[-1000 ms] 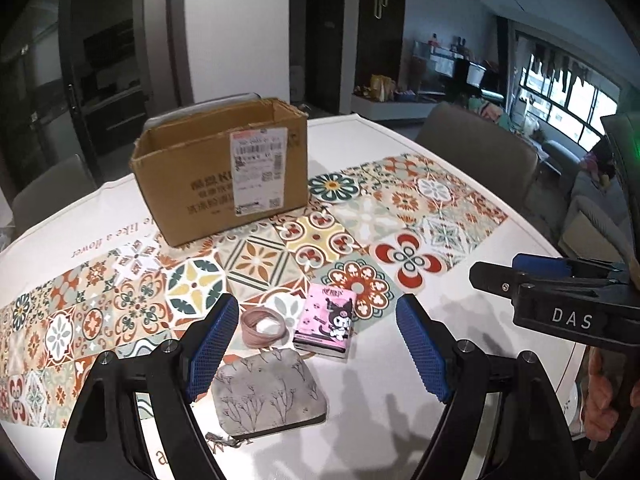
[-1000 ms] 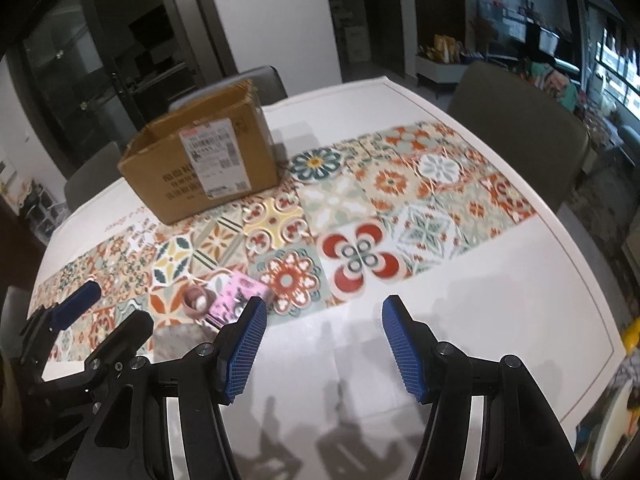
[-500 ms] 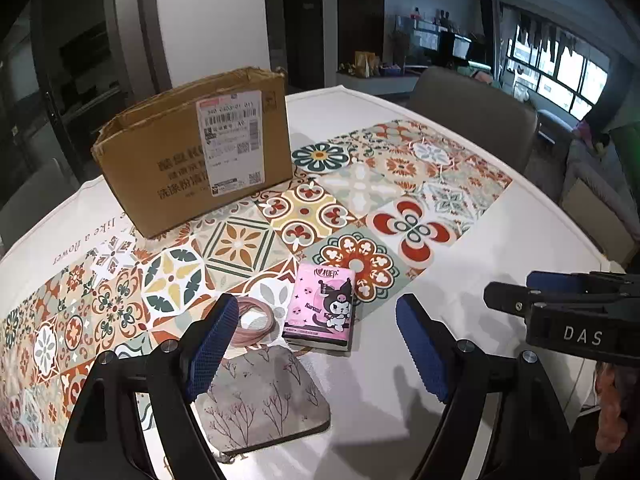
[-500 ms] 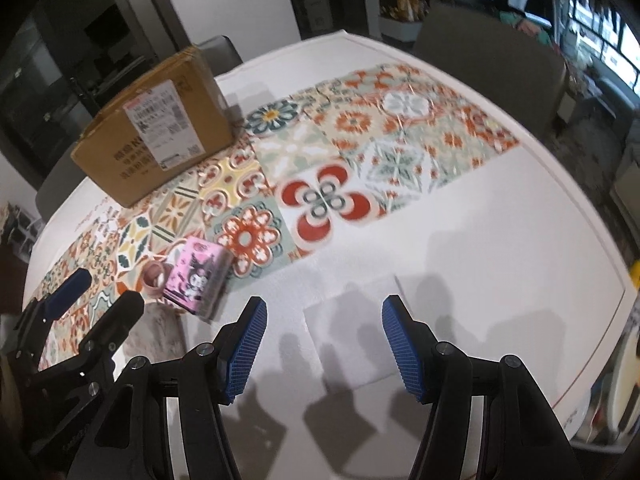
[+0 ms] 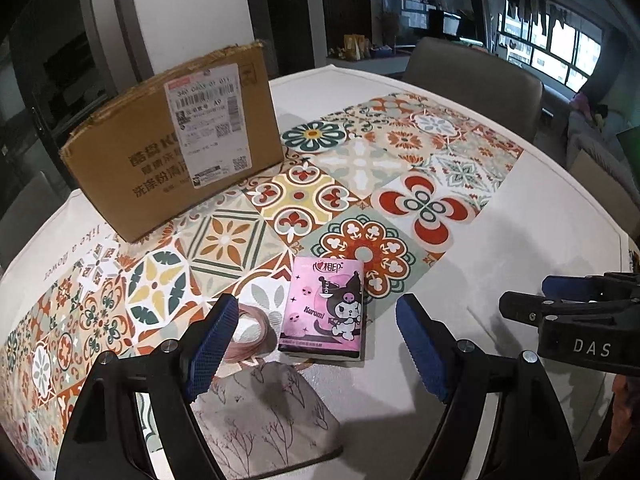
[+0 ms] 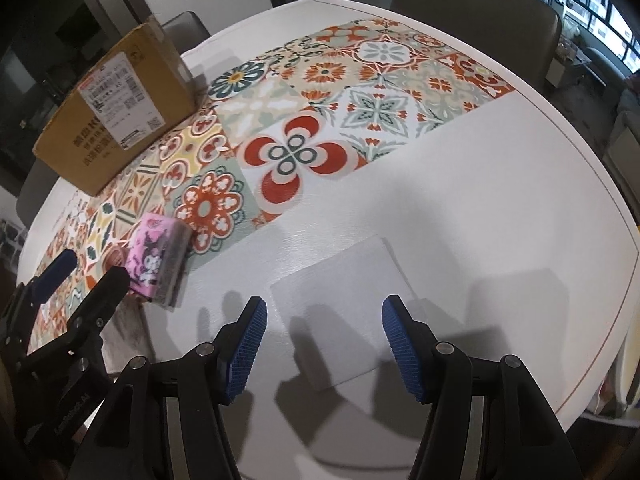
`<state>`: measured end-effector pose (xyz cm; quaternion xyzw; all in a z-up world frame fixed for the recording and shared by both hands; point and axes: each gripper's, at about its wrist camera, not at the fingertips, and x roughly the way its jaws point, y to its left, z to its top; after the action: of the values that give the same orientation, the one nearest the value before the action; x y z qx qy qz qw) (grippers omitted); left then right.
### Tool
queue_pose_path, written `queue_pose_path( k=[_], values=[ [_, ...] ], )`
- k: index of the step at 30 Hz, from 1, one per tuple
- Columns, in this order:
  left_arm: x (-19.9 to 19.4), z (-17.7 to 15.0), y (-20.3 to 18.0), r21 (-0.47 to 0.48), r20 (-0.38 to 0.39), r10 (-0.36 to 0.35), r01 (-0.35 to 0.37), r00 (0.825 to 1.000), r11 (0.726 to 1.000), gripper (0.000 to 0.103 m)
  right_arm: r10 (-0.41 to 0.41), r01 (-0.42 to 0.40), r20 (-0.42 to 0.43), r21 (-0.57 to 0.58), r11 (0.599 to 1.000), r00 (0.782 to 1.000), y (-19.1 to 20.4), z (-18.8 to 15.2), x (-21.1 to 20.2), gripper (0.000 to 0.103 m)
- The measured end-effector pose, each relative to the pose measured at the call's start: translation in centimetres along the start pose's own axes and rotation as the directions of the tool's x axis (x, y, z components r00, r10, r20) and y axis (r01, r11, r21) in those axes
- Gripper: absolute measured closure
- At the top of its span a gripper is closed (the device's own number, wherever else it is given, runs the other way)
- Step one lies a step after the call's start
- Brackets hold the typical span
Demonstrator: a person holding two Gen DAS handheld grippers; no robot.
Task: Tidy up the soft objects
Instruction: 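Grasp the pink Kuromi tissue pack with the left tool while the right tool grasps the white tissue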
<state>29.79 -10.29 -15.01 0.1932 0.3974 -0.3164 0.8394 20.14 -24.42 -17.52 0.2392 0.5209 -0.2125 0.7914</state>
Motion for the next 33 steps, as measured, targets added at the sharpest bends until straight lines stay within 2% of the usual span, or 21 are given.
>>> queue_pose_path(
  k=[16, 19, 24, 27, 33],
  values=[
    [3.4, 0.2, 0.1, 0.022, -0.056, -0.017, 0.018, 0.998, 1.000, 0.022, -0.028, 0.028, -0.047, 0.001, 1.000, 0.999, -0.3, 0.3, 2.4, 0.041],
    [3.8, 0.3, 0.1, 0.016, -0.067, -0.022, 0.023, 0.997, 1.000, 0.022, -0.029, 0.029, -0.044, -0.010, 1.000, 0.999, -0.2, 0.3, 2.5, 0.035],
    [4.5, 0.4, 0.1, 0.003, -0.078, -0.035, 0.035, 0.996, 0.999, 0.023, -0.063, 0.062, -0.030, -0.043, 0.997, 0.998, 0.2, 0.2, 2.7, 0.035],
    [4.9, 0.3, 0.0, 0.002, -0.089, -0.045, 0.045, 0.995, 0.999, 0.027, -0.064, 0.063, -0.028, -0.038, 0.997, 0.998, 0.2, 0.2, 2.7, 0.034],
    [5.3, 0.1, -0.2, -0.003, -0.107, -0.046, 0.046, 0.993, 0.999, 0.047, -0.084, 0.083, -0.018, -0.063, 0.995, 0.996, 0.4, 0.1, 2.8, 0.037]
  ],
)
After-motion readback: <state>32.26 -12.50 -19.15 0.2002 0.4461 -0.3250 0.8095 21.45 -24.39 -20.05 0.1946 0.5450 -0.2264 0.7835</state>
